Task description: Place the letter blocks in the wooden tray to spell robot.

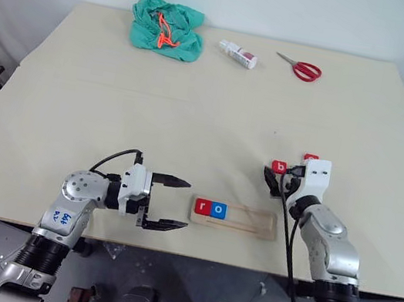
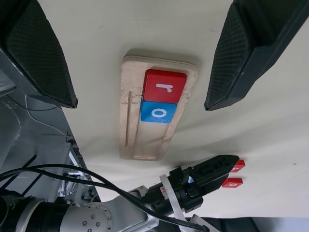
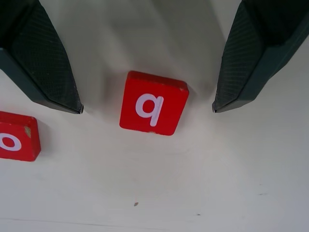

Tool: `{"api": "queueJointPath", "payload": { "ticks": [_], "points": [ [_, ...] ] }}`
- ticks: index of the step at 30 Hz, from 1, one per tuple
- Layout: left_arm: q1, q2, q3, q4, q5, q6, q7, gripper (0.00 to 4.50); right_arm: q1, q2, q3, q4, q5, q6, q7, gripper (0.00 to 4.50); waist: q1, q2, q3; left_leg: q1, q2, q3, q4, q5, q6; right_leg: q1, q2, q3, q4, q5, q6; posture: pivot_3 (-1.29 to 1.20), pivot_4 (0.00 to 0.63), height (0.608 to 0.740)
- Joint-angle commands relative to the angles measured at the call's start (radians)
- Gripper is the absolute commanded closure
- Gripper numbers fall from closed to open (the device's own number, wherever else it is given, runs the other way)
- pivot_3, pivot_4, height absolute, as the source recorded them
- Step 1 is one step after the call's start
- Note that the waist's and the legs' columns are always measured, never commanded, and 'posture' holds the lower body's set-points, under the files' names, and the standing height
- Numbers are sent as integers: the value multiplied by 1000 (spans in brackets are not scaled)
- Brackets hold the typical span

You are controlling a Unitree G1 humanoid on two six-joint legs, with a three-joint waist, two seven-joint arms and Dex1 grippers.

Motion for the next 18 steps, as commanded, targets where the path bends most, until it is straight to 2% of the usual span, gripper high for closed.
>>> {"api": "queueJointPath", "payload": {
  "ticks": [1, 4, 11, 16, 18],
  "points": [
    [4, 5, 12, -38, -23, -12, 6, 35, -4, 20, 14, 27, -21, -12, -11, 0, 0, 0, 0, 0, 0, 0, 0, 0, 0, 0, 0, 0, 0, 0, 0, 0, 150, 740],
    [1, 4, 13, -35, -22, -14, 9, 0, 0, 50, 24, 34, -38, -24, -28, 614, -1, 0, 0, 1, 0, 0, 0, 0, 0, 0, 0, 0, 0, 0, 0, 0, 150, 740],
    [-1, 6, 15, -28, -21, -18, 13, 0, 18, 66, 21, -10, -60, -36, -35, 2971, -11, 0, 0, 1, 1, 0, -1, 0, 0, 0, 0, 0, 1, 0, 0, 0, 150, 740],
    [-11, 7, 14, -14, -28, -20, 0, 0, 42, 46, 4, -128, -32, -4, -14, 3033, -12, 0, 0, 1, 0, 0, -1, 0, 0, 0, 0, 1, 0, 0, 0, 0, 150, 740],
    [-18, 7, 9, -5, -36, -18, -21, 0, 84, 27, -10, -239, 4, 34, 14, 3033, -10, 0, 0, 1, 0, 0, -2, 0, 0, 0, 0, 1, 0, 0, 0, 0, 150, 740]
  ]
}}
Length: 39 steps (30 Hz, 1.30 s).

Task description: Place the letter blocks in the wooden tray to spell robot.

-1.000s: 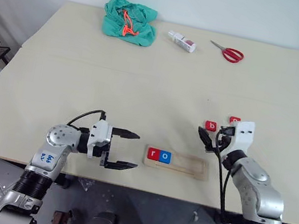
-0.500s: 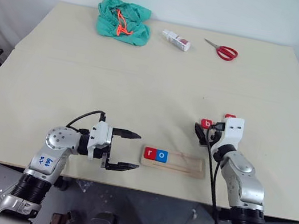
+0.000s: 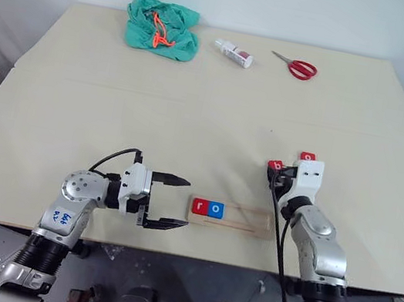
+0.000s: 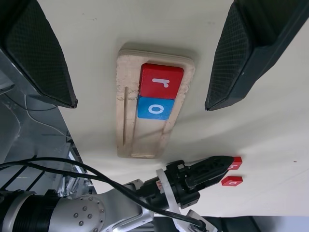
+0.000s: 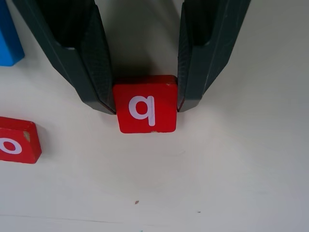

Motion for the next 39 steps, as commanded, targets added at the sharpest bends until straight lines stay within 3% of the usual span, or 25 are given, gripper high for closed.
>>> {"api": "queueJointPath", "payload": {
  "ticks": [1, 6, 14, 22, 29, 37, 39],
  "points": [
    [-18, 7, 7, -2, -38, -14, -35, 0, 66, -42, -22, -219, 64, 43, 56, 3033, 6, 0, 0, 0, 0, 0, 0, 0, 0, 0, 0, 0, 0, 0, 0, 0, 150, 740],
    [-44, 11, 9, 49, -47, -26, -80, 0, 250, -85, -88, -494, 110, 147, 40, 3033, 20, 0, 0, -1, -1, -1, 0, 0, 0, 0, -1, 0, -1, 0, 0, 0, 150, 740],
    [-95, 15, 1, 160, -39, -71, -150, 0, 522, -45, -151, -758, 131, 270, -49, 3033, 16, 0, 0, -1, -1, 1, 0, 0, 0, 0, 0, 1, -1, 0, 0, 0, 150, 740],
    [-158, -27, -4, 282, -17, -158, -174, 0, 614, -21, -143, -798, 131, 300, -77, 3033, 17, 0, 0, 0, -1, 1, 1, 0, 0, 0, 0, 1, 0, 0, 0, 0, 150, 740],
    [-162, 0, 18, 292, -25, -164, -187, 0, 655, 1, -141, -787, 132, 302, -92, 3033, 16, 0, 0, 0, -1, 1, 0, 0, 0, 0, 0, 1, 0, 0, 0, 0, 150, 740],
    [-170, 3, 22, 292, -24, -164, -179, 0, 645, -7, -145, -774, 146, 291, -70, 237, 17, 0, 0, 0, -1, 0, 0, 0, 0, 0, 0, 1, 0, 0, 0, 0, 150, 740],
    [-174, 2, 22, 296, -22, -167, -177, 0, 643, -20, -148, -763, 152, 273, -42, 43, 17, 0, 0, 0, -1, 0, 0, 0, 0, 0, 0, 1, 0, 0, 0, 0, 150, 740]
  ]
}}
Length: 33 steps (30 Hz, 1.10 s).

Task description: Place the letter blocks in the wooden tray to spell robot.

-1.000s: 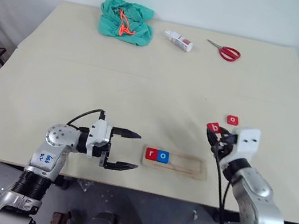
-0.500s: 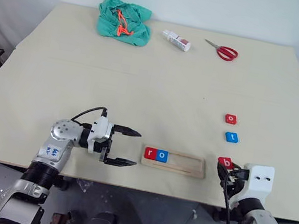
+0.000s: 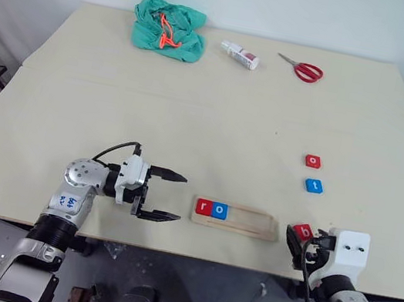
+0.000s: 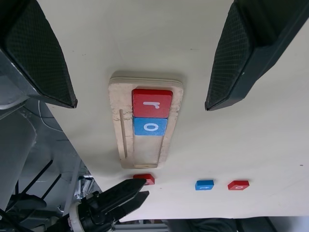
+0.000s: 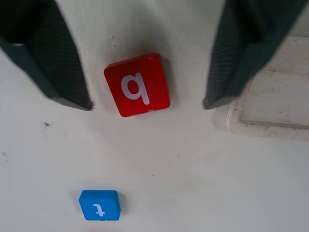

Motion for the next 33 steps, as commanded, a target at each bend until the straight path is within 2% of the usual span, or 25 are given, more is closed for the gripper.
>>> {"api": "queueJointPath", "payload": {
  "ticks": [1, 9, 12, 15, 23, 27, 33],
  "points": [
    [-17, 6, 20, -15, -9, -18, 3, 0, 3, -28, -24, -2, 36, -43, 62, 43, 0, 0, 0, 0, 0, 0, 0, 0, 0, 0, 0, 0, 0, 0, 0, 0, 150, 740],
    [-30, -5, 17, 1, -7, -29, 12, 0, 6, -288, -134, 126, 146, -199, 456, 43, 2, 0, 0, 0, 0, 0, 0, 0, 0, 1, 0, 0, -1, 0, 0, 0, 150, 740],
    [-29, -11, 14, -2, -6, -30, 19, 0, -45, -466, -139, 311, 128, -310, 689, 43, 2, 0, 0, 0, 0, 1, 1, 0, 0, 2, 0, -1, -1, 0, 0, 0, 150, 740],
    [-16, -12, 13, -18, -10, -28, 20, 0, -116, -555, -114, 432, 122, -391, 812, 43, 2, -1, 0, 0, 0, 1, 1, 0, 1, 2, 0, -1, -2, 0, 0, 0, 150, 740],
    [26, 0, 16, -65, -19, -11, 21, 0, -352, -699, 21, 718, 41, -551, 1056, 43, 0, -1, 1, -1, 1, 1, 2, 0, 1, 2, 0, -3, -2, 0, 0, 0, 150, 740],
    [51, 10, 25, -97, -19, 1, 38, 0, -485, -771, 137, 901, -49, -700, 1223, 43, 4, -1, 1, -2, 0, 1, 3, 0, 1, 2, -1, -3, -3, 0, 0, 0, 150, 740],
    [94, 28, 39, -156, -23, 21, 62, 0, -626, -784, 226, 1078, -102, -841, 1360, 43, 1, -1, 1, -3, 0, 0, 4, 0, 1, 2, -1, -5, -3, 0, 0, 0, 150, 740]
  ]
}}
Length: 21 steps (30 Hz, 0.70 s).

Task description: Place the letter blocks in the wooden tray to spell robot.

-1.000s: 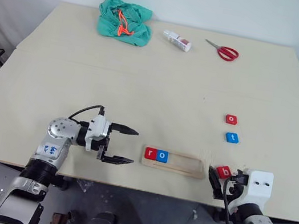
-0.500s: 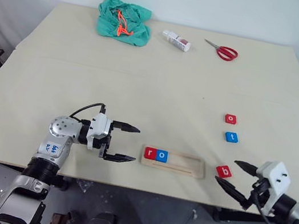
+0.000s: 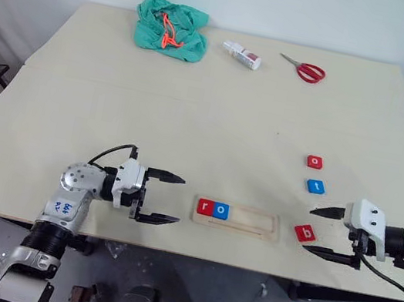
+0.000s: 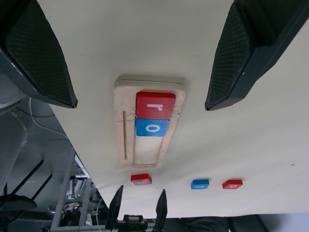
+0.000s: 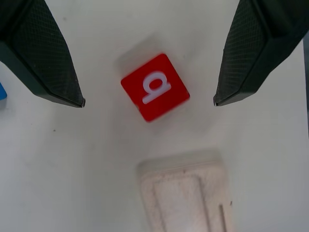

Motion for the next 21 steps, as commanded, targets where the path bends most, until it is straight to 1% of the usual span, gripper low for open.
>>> {"api": "queueJointPath", "payload": {
  "ticks": [1, 8, 14, 16, 17, 21],
  "points": [
    [29, 14, 20, -64, -22, 11, 18, 0, -49, -18, 27, 70, -25, -84, 70, 43, -2, 0, 0, 0, 0, 0, 0, 0, 0, 0, 0, 0, 0, 0, 0, 0, 150, 740],
    [74, 27, 26, -127, -24, 36, 50, 0, -138, 21, 97, 187, -80, -180, 87, 43, -2, 0, 0, 0, 0, 0, 0, 0, 0, 0, 0, 0, 0, 0, 0, 0, 150, 740],
    [86, 40, 34, -147, -26, 48, 61, 0, -157, 36, 115, 218, -80, -203, 106, 43, -1, 0, 0, 0, 0, 0, 0, 0, 0, 0, 0, 0, 0, 0, 0, 0, 150, 740],
    [83, 42, 35, -147, -26, 48, 66, 0, -161, 35, 121, 229, -91, -210, 102, 425, -1, 0, 0, 0, 0, 0, 1, 0, 0, 0, 0, 0, 0, 0, 0, 0, 150, 740],
    [81, 42, 35, -146, -25, 48, 68, 0, -162, 34, 126, 237, -98, -222, 102, 690, -1, 0, 0, 0, 0, 0, 1, 0, 0, 0, 0, 0, 0, 0, 0, 0, 150, 740],
    [73, 40, 33, -139, -23, 45, 74, 0, -168, 39, 125, 242, -89, -222, 96, 1910, -2, 0, 0, 0, 1, 0, 1, 0, 0, 0, 0, 0, 0, 0, 0, 0, 150, 740]
  ]
}}
